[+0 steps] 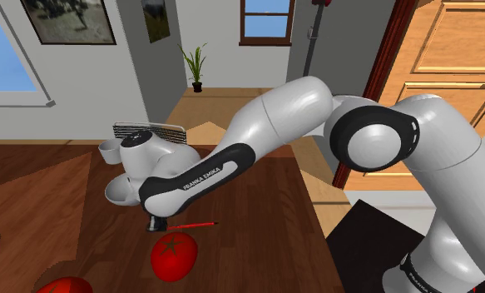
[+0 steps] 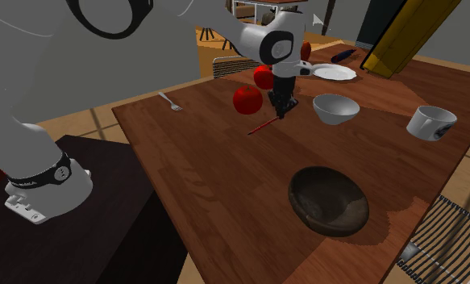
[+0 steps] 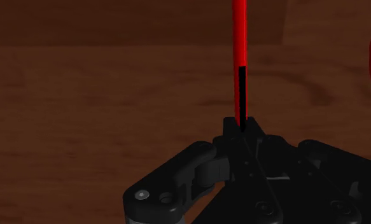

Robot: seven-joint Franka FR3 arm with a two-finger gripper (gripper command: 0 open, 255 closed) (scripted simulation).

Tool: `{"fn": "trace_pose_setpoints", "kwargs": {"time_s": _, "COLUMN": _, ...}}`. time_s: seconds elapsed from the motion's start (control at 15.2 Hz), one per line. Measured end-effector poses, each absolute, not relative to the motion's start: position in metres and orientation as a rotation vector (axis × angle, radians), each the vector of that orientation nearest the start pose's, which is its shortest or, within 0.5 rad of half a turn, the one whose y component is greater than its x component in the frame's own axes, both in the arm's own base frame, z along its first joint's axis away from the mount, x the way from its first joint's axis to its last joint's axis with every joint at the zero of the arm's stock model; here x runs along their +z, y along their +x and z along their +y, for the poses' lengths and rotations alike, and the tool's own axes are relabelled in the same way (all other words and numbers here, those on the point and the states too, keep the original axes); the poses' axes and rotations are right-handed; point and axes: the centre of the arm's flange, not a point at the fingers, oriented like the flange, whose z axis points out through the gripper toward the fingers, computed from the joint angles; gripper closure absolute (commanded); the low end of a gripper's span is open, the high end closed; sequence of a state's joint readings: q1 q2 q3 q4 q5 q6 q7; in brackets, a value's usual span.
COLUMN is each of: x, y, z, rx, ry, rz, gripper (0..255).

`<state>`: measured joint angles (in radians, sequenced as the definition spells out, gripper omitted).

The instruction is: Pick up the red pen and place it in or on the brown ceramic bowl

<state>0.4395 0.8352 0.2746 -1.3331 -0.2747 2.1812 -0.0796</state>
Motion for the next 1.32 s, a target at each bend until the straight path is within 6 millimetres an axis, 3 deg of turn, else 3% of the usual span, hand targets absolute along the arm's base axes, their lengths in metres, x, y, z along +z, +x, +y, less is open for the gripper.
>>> {"fn": "trace_pose_setpoints", "kwargs": {"time_s": 0.46, "x": 0.249, "y": 0.602, "z": 0.440, "rx": -0.076, "ry": -2.874, "rz": -1.304, "gripper": 255}}
{"fn": "trace_pose_setpoints", "kwargs": {"time_s": 1.32, "x": 0.315, "y": 0.602, "z": 0.440, "rx": -0.075, "ry": -2.876, "rz": -1.303, "gripper": 255}}
